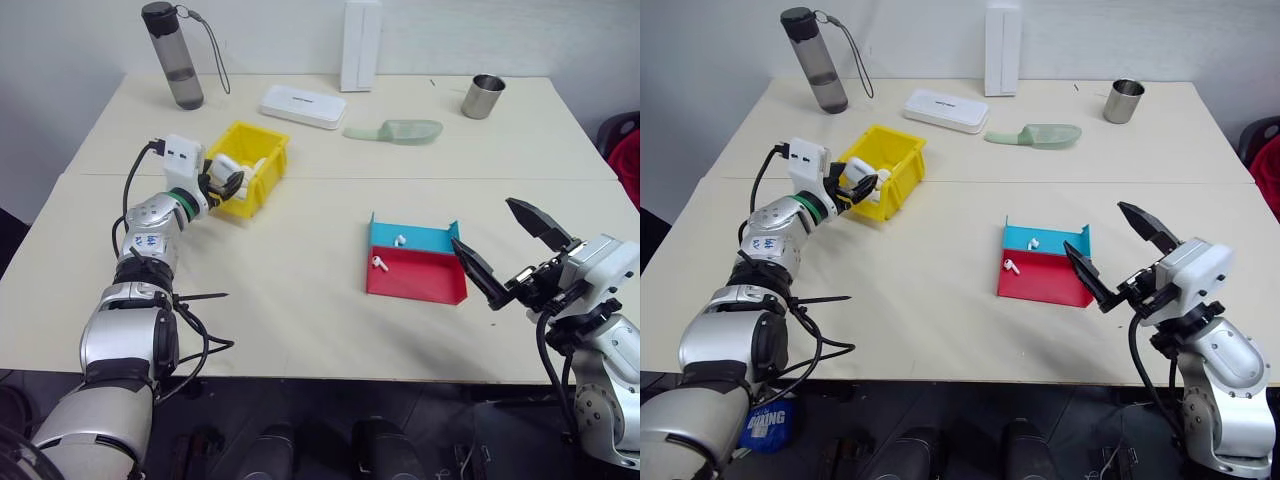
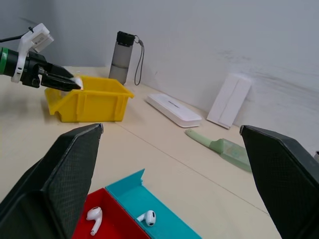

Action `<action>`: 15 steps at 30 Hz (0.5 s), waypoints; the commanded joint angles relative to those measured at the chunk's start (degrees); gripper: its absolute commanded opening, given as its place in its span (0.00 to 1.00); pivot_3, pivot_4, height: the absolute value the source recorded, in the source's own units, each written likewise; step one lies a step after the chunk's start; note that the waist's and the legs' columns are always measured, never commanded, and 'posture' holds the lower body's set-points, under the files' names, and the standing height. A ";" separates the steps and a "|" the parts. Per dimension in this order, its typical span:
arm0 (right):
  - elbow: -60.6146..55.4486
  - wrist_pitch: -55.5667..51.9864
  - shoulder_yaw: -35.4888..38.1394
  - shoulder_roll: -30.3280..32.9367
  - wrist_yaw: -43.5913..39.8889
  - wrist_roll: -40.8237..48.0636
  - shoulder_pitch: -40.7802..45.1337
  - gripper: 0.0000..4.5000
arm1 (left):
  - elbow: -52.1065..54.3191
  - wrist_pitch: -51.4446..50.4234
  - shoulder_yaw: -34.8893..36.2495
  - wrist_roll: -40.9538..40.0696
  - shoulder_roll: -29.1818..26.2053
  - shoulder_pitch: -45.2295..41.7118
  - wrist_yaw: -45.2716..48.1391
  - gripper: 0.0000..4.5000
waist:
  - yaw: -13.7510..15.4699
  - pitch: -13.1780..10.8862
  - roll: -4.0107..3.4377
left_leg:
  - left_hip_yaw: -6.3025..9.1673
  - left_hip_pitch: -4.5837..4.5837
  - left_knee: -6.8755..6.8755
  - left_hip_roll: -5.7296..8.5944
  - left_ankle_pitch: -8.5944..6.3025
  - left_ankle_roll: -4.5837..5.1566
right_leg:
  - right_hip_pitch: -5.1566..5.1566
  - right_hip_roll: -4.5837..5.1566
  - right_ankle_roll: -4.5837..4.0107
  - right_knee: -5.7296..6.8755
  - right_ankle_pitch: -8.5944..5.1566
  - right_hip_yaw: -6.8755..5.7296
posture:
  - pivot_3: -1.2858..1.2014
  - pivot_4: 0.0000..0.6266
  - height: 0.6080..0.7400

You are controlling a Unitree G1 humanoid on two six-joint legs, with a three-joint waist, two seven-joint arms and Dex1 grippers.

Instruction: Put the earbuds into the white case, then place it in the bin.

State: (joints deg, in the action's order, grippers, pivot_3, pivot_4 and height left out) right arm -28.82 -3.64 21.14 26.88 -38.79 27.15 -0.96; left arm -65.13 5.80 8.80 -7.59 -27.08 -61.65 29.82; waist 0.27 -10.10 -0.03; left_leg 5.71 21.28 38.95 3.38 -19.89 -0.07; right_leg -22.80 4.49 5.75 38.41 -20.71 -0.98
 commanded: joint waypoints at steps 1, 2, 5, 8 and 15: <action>0.00 1.36 1.03 1.60 -1.26 1.14 -0.64 1.00 | 5.30 1.44 1.20 -2.23 -1.62 0.28 7.35 0.99 | -0.13 0.00 0.00 | 0.00 0.00 0.01 0.00 0.00 0.00 | 0.00 0.01 0.00 0.03 0.00 0.01 | 0.52 0.24 1.00; 0.35 1.08 1.21 2.21 -2.10 1.75 -0.69 1.00 | 8.51 0.98 1.68 -3.44 -2.18 1.85 9.75 0.99 | -0.22 0.00 0.00 | 0.01 0.00 0.01 0.00 0.00 0.00 | 0.00 0.01 0.00 0.03 0.00 0.03 | 0.52 0.24 1.00; 2.17 0.55 1.98 5.62 -7.09 4.44 -0.95 1.00 | 24.25 -3.66 3.31 -8.85 -5.88 10.67 18.83 0.99 | -0.76 0.00 0.00 | 0.02 0.00 0.00 -0.02 0.00 0.00 | 0.00 0.01 0.00 0.03 0.00 0.07 | 0.52 0.24 1.00; 5.32 1.25 2.66 10.46 -14.85 6.48 -1.72 1.00 | 44.15 -13.22 5.48 -17.29 -12.48 24.24 29.48 0.99 | -2.32 0.00 0.00 | 0.07 -0.12 -0.23 -0.04 0.00 0.00 | -0.05 -0.04 0.00 -0.03 0.00 0.31 | 0.52 0.24 1.00; 18.08 8.71 3.54 18.99 -32.01 5.60 -1.92 1.00 | 70.73 -15.37 19.09 -21.54 -22.54 59.48 37.32 0.99 | -1.32 0.00 -0.02 | 0.10 -0.56 -0.51 -0.09 0.00 0.00 | 0.31 -0.06 -0.03 -0.74 -0.01 0.61 | 0.52 0.24 1.00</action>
State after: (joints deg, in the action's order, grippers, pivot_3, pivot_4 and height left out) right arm -12.22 1.96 23.23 44.27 -66.68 32.30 -3.01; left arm 0.52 -11.86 23.82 -29.17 -48.88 -5.53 67.19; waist -1.05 -10.09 -0.05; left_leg 5.84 20.67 38.44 3.30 -19.87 -0.04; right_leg -22.37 4.45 5.72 37.62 -20.72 -0.39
